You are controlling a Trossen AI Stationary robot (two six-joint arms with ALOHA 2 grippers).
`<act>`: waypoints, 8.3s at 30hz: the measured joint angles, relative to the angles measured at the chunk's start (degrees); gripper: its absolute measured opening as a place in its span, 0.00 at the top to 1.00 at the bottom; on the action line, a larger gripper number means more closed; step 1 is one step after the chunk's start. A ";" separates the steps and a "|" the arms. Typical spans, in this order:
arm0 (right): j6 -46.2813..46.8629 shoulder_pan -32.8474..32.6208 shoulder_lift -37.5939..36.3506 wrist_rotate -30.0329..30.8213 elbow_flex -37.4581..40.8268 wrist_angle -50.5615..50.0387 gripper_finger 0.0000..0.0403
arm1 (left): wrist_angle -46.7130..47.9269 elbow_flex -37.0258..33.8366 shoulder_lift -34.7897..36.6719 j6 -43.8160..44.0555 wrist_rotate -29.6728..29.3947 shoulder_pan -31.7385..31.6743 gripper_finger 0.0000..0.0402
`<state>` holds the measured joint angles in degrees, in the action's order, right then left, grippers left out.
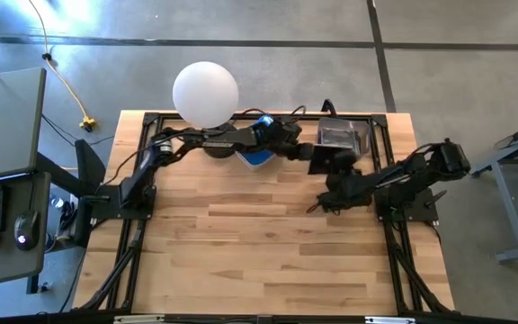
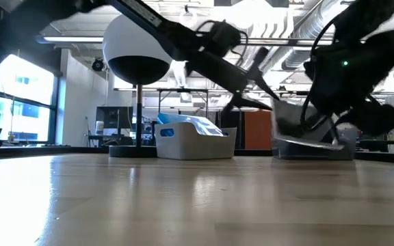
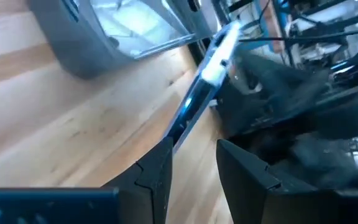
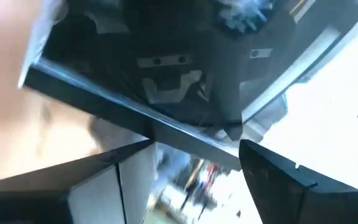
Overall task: Pick & place jewel cases by type
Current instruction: Put the black CD case into the black bin
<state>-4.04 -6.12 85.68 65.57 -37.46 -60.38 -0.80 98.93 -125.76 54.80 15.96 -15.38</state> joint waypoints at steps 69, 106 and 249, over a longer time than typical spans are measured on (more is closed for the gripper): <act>-12.54 33.55 -17.78 -68.65 -6.28 -7.97 0.49 | 30.69 28.99 -18.08 -79.05 -21.84 22.18 0.69; 22.91 42.26 -17.82 -74.72 0.93 10.31 0.49 | 28.84 29.10 -21.18 -82.89 -40.13 23.31 0.69; 17.12 2.35 -27.53 -50.48 -20.39 -3.99 0.58 | 71.01 31.84 -9.12 -55.55 -16.17 12.50 0.89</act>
<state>13.09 -3.77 58.15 15.09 -57.85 -64.37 70.21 130.77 -134.88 -0.76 -0.20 -2.89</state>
